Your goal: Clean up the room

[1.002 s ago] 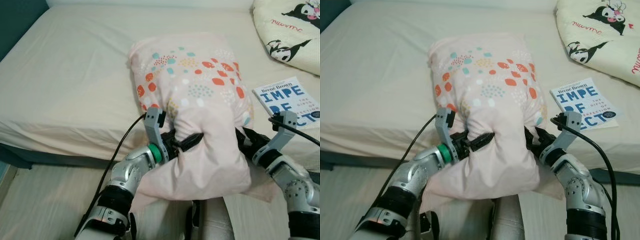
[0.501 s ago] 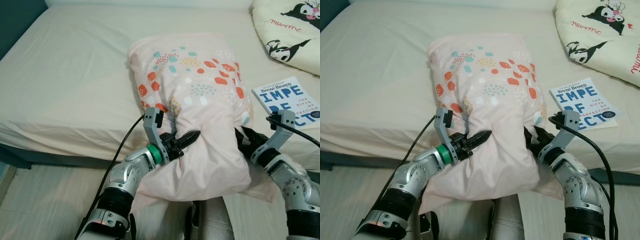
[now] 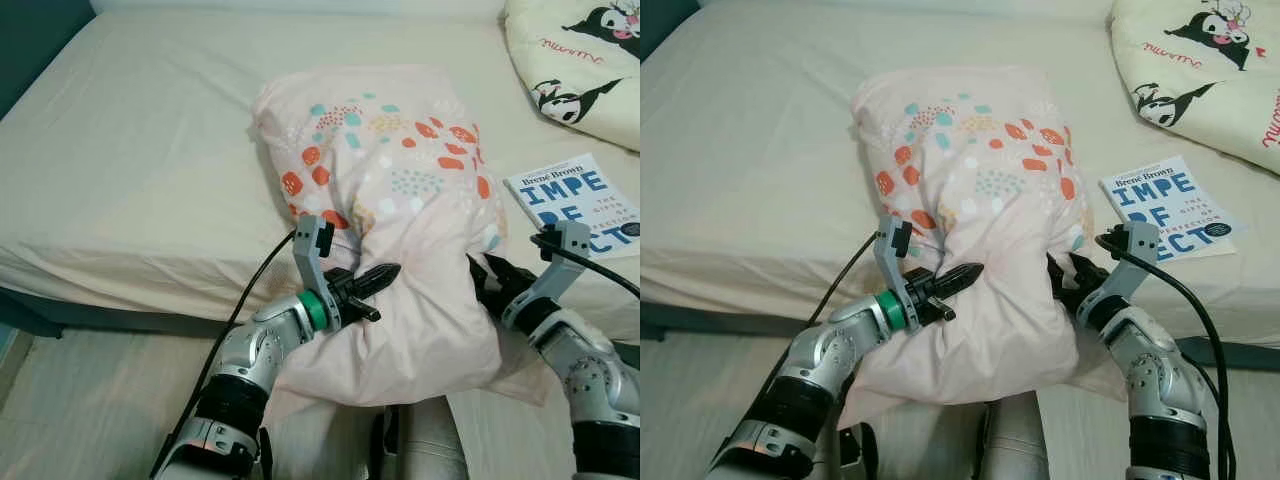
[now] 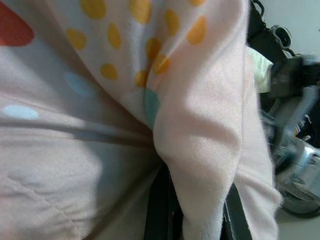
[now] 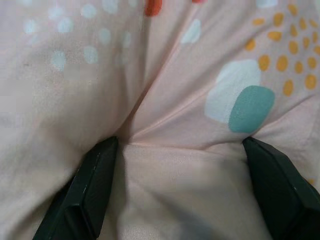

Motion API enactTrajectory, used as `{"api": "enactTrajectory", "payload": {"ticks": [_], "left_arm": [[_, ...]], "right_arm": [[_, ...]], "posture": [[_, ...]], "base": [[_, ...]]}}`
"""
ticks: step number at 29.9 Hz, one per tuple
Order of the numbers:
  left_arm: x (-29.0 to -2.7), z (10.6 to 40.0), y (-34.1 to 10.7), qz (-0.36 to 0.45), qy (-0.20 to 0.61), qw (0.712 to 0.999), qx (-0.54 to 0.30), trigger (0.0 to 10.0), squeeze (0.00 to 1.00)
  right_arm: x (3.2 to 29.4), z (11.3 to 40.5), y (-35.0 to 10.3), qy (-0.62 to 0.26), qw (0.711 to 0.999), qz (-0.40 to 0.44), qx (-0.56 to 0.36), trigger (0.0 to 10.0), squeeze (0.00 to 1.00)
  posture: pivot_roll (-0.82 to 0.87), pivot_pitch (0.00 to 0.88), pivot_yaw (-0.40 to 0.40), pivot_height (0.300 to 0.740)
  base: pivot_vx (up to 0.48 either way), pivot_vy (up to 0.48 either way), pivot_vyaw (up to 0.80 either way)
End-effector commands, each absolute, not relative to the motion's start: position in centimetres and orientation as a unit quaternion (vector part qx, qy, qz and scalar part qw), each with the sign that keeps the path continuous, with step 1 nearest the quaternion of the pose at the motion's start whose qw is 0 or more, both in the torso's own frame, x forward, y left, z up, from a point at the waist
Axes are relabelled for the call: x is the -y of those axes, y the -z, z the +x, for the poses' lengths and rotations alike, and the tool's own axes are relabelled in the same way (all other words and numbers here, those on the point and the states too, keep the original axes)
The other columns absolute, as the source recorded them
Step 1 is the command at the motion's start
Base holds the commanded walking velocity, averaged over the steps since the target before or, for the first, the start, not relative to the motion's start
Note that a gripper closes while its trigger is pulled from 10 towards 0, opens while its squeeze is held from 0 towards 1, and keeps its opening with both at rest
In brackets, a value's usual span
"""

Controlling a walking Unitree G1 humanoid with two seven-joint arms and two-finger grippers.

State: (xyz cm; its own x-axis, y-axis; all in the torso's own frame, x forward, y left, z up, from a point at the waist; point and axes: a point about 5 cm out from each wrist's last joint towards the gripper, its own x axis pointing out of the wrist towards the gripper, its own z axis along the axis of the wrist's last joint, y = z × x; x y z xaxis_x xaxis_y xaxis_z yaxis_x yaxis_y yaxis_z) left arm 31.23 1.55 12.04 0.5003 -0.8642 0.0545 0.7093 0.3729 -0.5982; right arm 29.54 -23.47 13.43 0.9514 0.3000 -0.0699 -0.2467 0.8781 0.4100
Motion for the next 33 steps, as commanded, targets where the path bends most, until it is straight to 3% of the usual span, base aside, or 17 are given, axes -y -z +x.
{"api": "enactTrajectory", "payload": {"ticks": [1,9,12,16,18,22,23,33], "left_arm": [[-0.1,30.7,-11.8,-0.287,0.506,0.799,-0.152,0.0,0.0],[-3.1,32.5,-11.7,-0.274,0.458,0.834,-0.141,0.0,0.0],[-7.6,34.5,-11.8,-0.266,0.385,0.875,-0.126,0.0,0.0],[-9.6,34.8,-11.2,-0.245,0.355,0.893,-0.129,0.0,0.0],[-10.6,34.6,-10.0,-0.218,0.336,0.904,-0.147,0.0,0.0],[-10.9,34.3,-9.0,-0.205,0.329,0.908,-0.16,0.0,0.0],[-10.6,34.2,-8.5,-0.205,0.326,0.908,-0.167,0.0,0.0],[-9.6,34.3,-8.1,-0.208,0.334,0.903,-0.172,0.0,0.0]], "right_arm": [[21.5,29.3,-13.2,-0.196,0.954,0.217,-0.072,10.0,0.0],[20.3,28.1,-14.5,-0.275,0.94,0.197,-0.055,10.0,0.0],[20.3,27.1,-15.6,-0.324,0.925,0.195,-0.044,10.0,0.0],[21.2,27.4,-15.4,-0.285,0.94,0.182,-0.044,10.0,0.0],[23.4,28.5,-14.9,-0.178,0.968,0.176,-0.029,10.0,0.0],[24.9,29.0,-14.8,-0.108,0.977,0.184,-0.014,10.0,0.0],[25.8,29.3,-14.7,-0.066,0.974,0.216,0.004,10.0,1.0],[26.4,29.3,-12.1,-0.017,0.947,0.32,-0.008,10.0,1.0]], "posture": [[-0.01,0.153,0.066,0.594],[-0.01,0.144,0.063,0.594],[-0.01,0.135,0.056,0.594],[-0.01,0.132,0.052,0.594],[-0.01,0.131,0.049,0.594],[-0.01,0.131,0.047,0.594],[-0.01,0.134,0.044,0.594],[-0.01,0.139,0.041,0.594]], "base": [[0.0,0.0,0.0],[0.0,0.0,0.0],[0.0,0.0,0.0],[0.0,0.0,0.0],[0.0,0.0,0.0],[0.0,0.0,0.0],[0.0,0.0,0.0],[0.0,0.0,0.0]]}}
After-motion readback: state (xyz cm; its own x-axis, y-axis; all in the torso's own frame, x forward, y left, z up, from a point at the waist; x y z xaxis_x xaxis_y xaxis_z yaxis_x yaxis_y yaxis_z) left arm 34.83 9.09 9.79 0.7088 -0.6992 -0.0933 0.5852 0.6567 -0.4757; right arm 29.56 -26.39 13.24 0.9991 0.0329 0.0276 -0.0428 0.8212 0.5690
